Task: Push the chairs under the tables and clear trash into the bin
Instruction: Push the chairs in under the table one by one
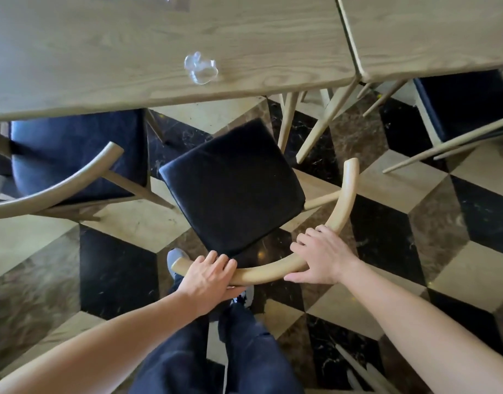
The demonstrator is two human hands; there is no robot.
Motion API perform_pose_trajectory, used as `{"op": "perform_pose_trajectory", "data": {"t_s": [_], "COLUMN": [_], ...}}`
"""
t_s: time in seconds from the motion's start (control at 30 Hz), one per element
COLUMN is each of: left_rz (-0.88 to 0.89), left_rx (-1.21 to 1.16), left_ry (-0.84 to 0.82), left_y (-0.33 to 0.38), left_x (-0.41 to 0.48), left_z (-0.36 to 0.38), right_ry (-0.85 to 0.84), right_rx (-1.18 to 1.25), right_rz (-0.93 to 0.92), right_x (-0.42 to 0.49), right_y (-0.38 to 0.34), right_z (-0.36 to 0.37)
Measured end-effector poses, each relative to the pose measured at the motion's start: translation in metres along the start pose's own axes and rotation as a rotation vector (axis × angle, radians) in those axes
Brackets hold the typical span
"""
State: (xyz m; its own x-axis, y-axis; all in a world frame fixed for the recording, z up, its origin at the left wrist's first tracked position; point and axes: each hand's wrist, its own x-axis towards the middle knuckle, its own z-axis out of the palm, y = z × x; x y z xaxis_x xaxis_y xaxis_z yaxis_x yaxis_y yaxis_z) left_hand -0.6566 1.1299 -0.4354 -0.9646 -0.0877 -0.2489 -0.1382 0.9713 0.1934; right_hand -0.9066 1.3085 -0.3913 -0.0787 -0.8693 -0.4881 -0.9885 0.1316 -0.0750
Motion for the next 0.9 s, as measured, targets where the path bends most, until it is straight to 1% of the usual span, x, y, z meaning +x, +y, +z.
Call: {"op": "perform_pose_trajectory", "data": {"t_s": [0.1, 0.27, 0.4, 0.53, 0.73, 0.9], "left_rz": [0.075, 0.182, 0.204, 0.219, 0.267, 0.291], "left_rx": [-0.042, -0.074, -0.079, -0.078, -0.079, -0.057], "left_ry": [0.050, 0.112, 0.151, 0.153, 0.177, 0.205], "left_y": [-0.011, -0.025, -0.027, -0.038, -0.074, -0.108], "left_x": [0.003, 0.008, 0.008, 0.008, 0.007, 0.012], "left_z": [0.008, 0.012, 0.011, 0.011, 0.003, -0.008], "right_ry": [0.042, 0.042, 0.103, 0.149, 0.225, 0.321], "right_rx": [0.011, -0.040, -0.083, -0.074, -0.033, -0.028], "right_rz": [-0.043, -0.106, -0.113, -0.111, -0.110, -0.101], "right_x": [0.001, 0.006, 0.007, 0.013, 0.036, 0.059], "right_y": [0.005, 0.016, 0.016, 0.014, 0.003, -0.006], "right_z": [0.005, 0.004, 0.009, 0.013, 0.012, 0.005]}}
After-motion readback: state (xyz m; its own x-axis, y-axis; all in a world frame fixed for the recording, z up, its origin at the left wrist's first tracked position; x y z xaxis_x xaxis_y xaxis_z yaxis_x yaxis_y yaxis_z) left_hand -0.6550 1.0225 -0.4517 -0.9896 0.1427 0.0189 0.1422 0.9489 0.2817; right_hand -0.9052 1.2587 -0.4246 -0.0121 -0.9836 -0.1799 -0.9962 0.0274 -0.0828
